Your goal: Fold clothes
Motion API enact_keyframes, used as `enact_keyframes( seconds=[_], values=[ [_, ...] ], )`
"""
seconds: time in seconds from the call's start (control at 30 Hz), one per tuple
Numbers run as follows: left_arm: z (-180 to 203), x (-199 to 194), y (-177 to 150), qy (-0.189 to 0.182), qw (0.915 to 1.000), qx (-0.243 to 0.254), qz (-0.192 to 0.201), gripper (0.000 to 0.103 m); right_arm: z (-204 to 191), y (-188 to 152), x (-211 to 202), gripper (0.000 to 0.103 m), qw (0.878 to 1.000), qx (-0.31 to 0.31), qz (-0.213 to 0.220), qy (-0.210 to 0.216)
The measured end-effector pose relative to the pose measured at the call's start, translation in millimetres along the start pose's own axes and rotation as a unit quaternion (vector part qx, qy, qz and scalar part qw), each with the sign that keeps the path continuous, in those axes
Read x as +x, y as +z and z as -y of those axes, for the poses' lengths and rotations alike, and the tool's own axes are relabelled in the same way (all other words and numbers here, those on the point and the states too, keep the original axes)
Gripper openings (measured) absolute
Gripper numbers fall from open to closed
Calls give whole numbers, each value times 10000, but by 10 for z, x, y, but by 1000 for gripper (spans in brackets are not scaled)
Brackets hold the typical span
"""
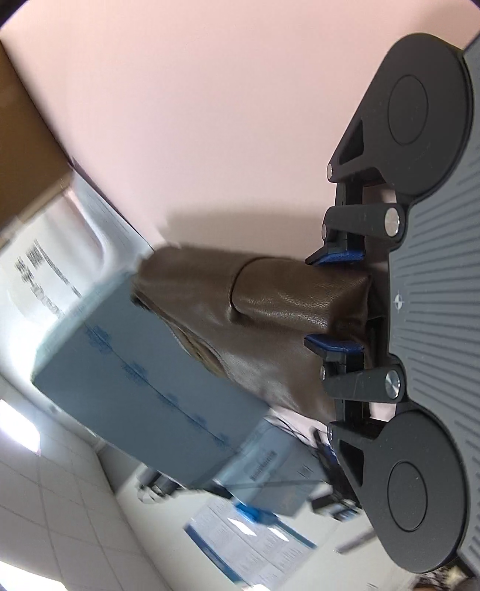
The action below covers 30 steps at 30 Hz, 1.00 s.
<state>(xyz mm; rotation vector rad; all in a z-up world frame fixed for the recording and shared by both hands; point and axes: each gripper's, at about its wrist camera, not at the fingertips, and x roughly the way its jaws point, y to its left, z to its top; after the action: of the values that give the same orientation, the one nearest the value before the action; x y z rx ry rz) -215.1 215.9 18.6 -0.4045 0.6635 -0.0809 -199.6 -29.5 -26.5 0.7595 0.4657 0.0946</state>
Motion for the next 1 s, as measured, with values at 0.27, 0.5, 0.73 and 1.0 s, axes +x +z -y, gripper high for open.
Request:
enact_keyframes(
  seconds=[0.27,0.5,0.73,1.0],
  values=[
    [24,37,26,-33,10000,-77,51,97,-83,-124,-70,33,9991,-340,-151,187],
    [107,109,43,133,9990,370,226,61,-77,-40,-60,42,9974,-394,-471,375],
    [96,181,56,-118,9972,706,200,50,-257,213,-121,86,9874,-1398,-676,290],
    [106,189,32,-57,9953,924,266,51,-280,802,368,103,9699,-2374,302,-442]
  ],
)
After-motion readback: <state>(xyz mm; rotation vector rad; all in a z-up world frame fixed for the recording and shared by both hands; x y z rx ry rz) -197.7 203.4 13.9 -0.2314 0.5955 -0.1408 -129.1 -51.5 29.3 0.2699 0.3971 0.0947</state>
